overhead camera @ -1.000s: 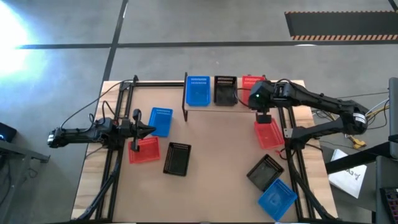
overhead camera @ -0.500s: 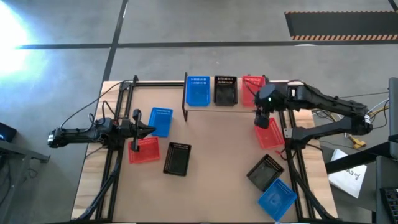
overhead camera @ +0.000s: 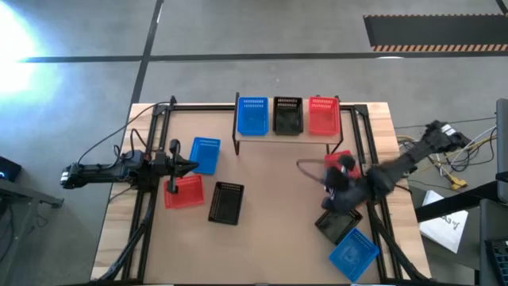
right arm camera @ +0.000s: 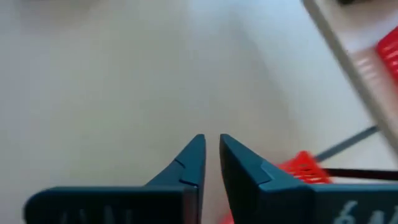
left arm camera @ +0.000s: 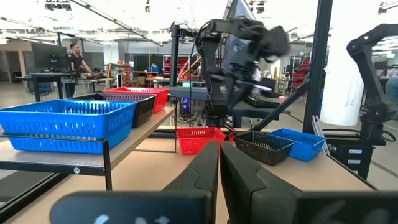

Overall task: Stack baskets on shelf by color
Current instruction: Stack the bottom blue basket on top of the blue basket on the shelf

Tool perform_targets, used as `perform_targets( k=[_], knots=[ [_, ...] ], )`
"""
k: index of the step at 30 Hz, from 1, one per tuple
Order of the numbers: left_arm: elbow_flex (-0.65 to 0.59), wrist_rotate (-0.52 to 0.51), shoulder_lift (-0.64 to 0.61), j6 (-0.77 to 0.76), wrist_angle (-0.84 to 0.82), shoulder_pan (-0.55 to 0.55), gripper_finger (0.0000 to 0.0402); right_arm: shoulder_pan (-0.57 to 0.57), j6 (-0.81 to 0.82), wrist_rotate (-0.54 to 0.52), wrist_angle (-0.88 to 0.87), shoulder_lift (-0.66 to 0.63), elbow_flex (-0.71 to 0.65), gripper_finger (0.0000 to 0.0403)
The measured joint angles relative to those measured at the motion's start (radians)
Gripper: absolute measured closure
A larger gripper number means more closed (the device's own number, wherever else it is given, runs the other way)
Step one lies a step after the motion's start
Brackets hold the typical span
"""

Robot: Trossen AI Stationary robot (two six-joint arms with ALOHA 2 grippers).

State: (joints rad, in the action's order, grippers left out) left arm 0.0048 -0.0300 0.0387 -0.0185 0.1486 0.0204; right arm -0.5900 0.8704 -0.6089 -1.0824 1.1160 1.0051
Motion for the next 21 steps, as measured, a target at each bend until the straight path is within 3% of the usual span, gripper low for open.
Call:
perform_targets(
  k=[3,8,15,21],
  knots=[
    [0.000,0.000,0.000,0.000,0.000,0.000,0.0402,-0.130,0.161,-0.076,-0.016,0.080,0.030,0.0385],
    [0.000,0.000,0.000,0.000,0.000,0.000,0.0402,-0.232,0.373,-0.085,-0.093,0.224,0.124,0.0389],
    [0.000,0.000,0.000,0.000,0.000,0.000,0.0402,-0.245,0.534,0.161,-0.291,0.375,0.239,0.0380],
    [0.000,0.000,0.000,0.000,0.000,0.000,0.0402,-0.264,0.602,0.313,-0.238,0.421,0.295,0.0303]
  ],
)
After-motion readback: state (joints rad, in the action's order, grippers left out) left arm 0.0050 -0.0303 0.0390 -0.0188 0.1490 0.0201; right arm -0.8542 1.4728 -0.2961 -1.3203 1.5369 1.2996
